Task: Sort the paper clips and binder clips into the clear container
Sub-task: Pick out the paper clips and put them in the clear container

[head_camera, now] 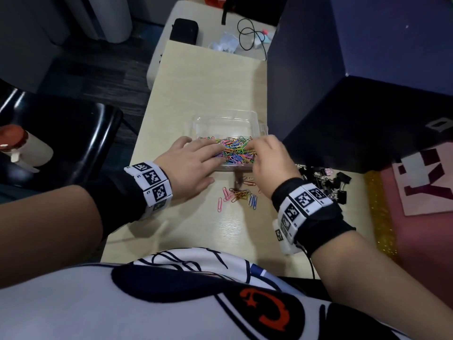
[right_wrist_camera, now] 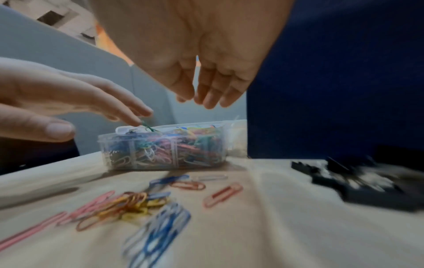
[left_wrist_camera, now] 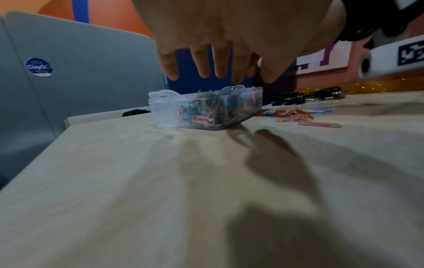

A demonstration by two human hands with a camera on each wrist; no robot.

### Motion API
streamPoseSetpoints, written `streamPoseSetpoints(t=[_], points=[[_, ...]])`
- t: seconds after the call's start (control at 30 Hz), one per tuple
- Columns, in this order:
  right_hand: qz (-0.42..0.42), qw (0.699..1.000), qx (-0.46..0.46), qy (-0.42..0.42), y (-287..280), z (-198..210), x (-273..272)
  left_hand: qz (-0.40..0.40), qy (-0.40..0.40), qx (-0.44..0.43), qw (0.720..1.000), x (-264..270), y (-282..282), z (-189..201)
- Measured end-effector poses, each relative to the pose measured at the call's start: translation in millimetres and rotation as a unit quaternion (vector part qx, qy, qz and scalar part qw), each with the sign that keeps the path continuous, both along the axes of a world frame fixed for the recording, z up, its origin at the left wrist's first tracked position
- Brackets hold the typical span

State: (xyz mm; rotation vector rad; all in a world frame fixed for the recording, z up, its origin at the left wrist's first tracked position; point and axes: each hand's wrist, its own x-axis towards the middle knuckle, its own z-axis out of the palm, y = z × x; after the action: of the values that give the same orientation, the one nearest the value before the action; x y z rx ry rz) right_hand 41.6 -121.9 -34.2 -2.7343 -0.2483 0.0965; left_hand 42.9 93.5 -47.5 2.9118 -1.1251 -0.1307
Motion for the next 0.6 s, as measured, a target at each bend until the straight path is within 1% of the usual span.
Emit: streamPoseSetpoints(t=[0.03, 0.07, 0.13, 0.2, 0.23, 0.3, 0.37, 0.4, 0.5, 0.6], points=[[-0.027, 1.000, 0.015, -0.002, -5.4, -0.4, -5.4, -0.011, -0.021, -0.018, 1.000, -1.5, 1.7, -1.9], [-0.054, 0.998, 0.014, 0.017, -11.3, -2.2, -10.4, -0.024, -0.025, -0.030, 0.999, -3.8, 1.8, -2.9], [-0.100, 0.989, -0.023, 0.104, -20.1, -9.5, -20.3, -0.057, -0.017, -0.057, 0.997, -10.4, -2.5, -5.5], [-0.112, 0.975, -0.065, 0.179, -22.6, -20.3, -29.7, -0.094, 0.008, -0.078, 0.992, -15.7, -6.7, -13.2], [-0.107, 0.974, -0.073, 0.188, -21.0, -24.8, -33.4, -0.105, 0.016, -0.073, 0.992, -17.2, -10.3, -17.0], [-0.079, 0.980, -0.064, 0.173, -14.1, -31.1, -38.3, -0.091, 0.063, -0.031, 0.993, -18.4, -18.4, -22.5], [-0.029, 0.983, -0.064, 0.172, -5.5, -32.6, -39.9, -0.055, 0.127, 0.048, 0.989, -19.5, -26.2, -23.5], [-0.003, 0.982, -0.070, 0.176, -1.4, -33.3, -40.4, -0.047, 0.129, 0.071, 0.988, -19.8, -29.6, -23.3], [0.047, 0.983, -0.077, 0.163, 8.5, -36.1, -43.9, -0.044, 0.112, 0.088, 0.989, -18.9, -35.4, -22.6], [0.060, 0.985, -0.083, 0.137, 11.1, -38.0, -47.4, -0.030, 0.114, 0.098, 0.988, -18.6, -37.2, -22.1]])
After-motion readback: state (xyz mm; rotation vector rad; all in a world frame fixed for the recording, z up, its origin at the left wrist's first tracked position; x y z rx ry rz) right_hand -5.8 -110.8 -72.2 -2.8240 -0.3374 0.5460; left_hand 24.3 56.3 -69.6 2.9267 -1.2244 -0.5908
